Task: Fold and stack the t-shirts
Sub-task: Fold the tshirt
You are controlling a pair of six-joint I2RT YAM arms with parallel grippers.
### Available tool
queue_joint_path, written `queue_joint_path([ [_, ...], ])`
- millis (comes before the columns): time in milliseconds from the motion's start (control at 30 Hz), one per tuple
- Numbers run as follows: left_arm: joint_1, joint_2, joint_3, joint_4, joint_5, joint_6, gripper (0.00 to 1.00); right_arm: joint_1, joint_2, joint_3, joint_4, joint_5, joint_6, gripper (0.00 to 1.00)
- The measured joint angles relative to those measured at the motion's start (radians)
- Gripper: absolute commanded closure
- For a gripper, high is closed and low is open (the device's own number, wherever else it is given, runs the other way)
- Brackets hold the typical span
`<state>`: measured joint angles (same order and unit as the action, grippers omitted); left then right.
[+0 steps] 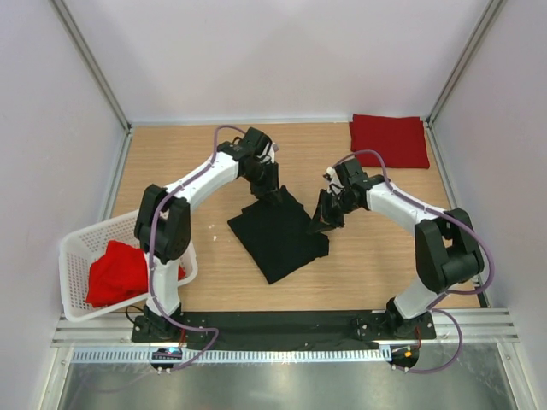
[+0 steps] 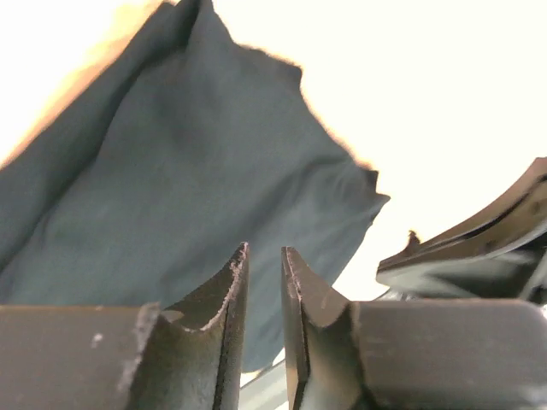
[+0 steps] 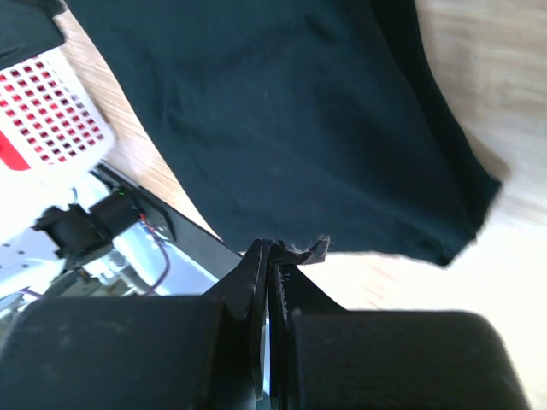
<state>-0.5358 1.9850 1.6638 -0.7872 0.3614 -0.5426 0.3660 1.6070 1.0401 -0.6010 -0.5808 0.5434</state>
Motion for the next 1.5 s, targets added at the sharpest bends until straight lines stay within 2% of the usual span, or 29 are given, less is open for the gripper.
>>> queue_joint_path([
  [433,0.033,0.284,0.156,0.126,0.112,-0.03,0.81,-0.006,0.127,-0.119,0.186,-0.105,0.04,0.99],
  [667,0.083,0.365,0.18,0.222,0.184,-0.089,0.81,-0.05,0.128,-0.24,0.227,-0.122,0.035,0.99],
  [833,0.1,0.394,0.219,0.224,0.22,-0.1,0.81,-0.088,0.128,-0.252,0.218,-0.141,0.017,0.99],
  [900,0.101,0.396,0.237,0.207,0.21,-0.087,0.76,-0.09,0.128,-0.24,0.195,-0.135,0.003,0.99],
  [967,0.101,0.39,0.248,0.187,0.196,-0.069,0.68,-0.09,0.128,-0.209,0.142,-0.107,-0.018,0.98],
  [1100,0.106,0.33,0.232,0.108,0.146,-0.045,0.6,-0.09,0.111,-0.127,0.017,-0.019,-0.056,0.95],
  [1267,0.115,0.097,0.103,0.034,0.109,-0.04,0.59,-0.093,-0.001,-0.103,-0.096,0.103,-0.058,0.95],
  [1400,0.113,-0.146,-0.029,0.014,0.1,-0.04,0.59,-0.093,-0.096,-0.183,-0.089,0.156,0.013,0.96],
  [1500,0.108,-0.272,-0.106,0.003,0.098,-0.041,0.58,-0.093,-0.123,-0.267,-0.06,0.182,0.079,0.98],
])
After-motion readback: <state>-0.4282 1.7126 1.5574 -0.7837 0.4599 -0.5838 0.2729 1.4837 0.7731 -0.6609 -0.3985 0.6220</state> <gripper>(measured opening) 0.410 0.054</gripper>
